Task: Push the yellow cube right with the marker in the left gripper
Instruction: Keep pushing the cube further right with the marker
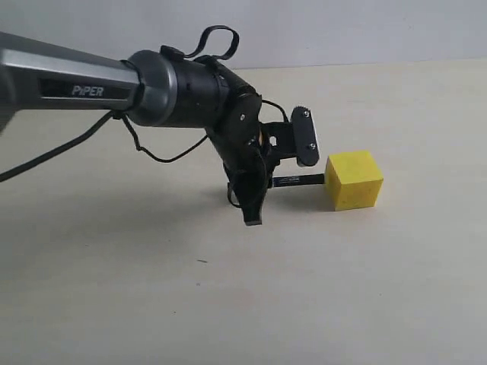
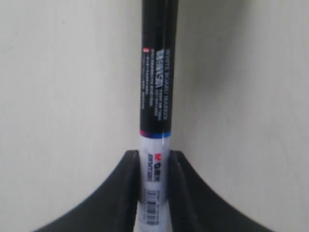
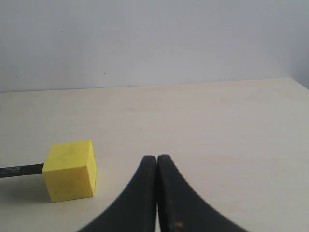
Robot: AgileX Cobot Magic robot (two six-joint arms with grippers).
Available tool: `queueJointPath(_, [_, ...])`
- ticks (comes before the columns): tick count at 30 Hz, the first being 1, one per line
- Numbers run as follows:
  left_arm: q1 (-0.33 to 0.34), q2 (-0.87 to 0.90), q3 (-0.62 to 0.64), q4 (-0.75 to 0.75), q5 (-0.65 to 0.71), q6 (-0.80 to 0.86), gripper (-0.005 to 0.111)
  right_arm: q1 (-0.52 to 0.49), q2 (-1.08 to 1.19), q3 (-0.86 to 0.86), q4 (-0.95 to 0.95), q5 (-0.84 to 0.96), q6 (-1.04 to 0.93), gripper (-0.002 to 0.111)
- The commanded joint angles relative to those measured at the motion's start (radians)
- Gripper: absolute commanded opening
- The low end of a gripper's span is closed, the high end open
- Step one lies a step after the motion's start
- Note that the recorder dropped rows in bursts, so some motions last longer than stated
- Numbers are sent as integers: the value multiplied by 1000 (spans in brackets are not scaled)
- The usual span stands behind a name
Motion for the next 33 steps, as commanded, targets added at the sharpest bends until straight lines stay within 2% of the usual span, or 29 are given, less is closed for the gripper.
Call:
queueJointPath(1, [-37,59,-95,-3,27,-34,0,-4,-6,4,2,-4,-8,0])
queueJointPath(10, [-23,56,-106,14,165,-42,0,-4,-6,4,2,-4,-8,0])
queueJointPath(15, [-40,58,-106,-8,113,-42,0,-4,-6,4,2,-4,-8,0])
queueJointPath(18, [-91,58,-106,4,69,-34,0,-4,-6,4,2,-4,-8,0])
queueJointPath(20, [-112,58,-106,65,74,-48,0,-4,-6,4,2,-4,-8,0])
queueJointPath(28, [-78,58,-106,133,161,-165,0,-4,-6,4,2,-4,-8,0])
queueJointPath(33, [-72,58,-106,138,45,-197,0,-4,-6,4,2,-4,-8,0])
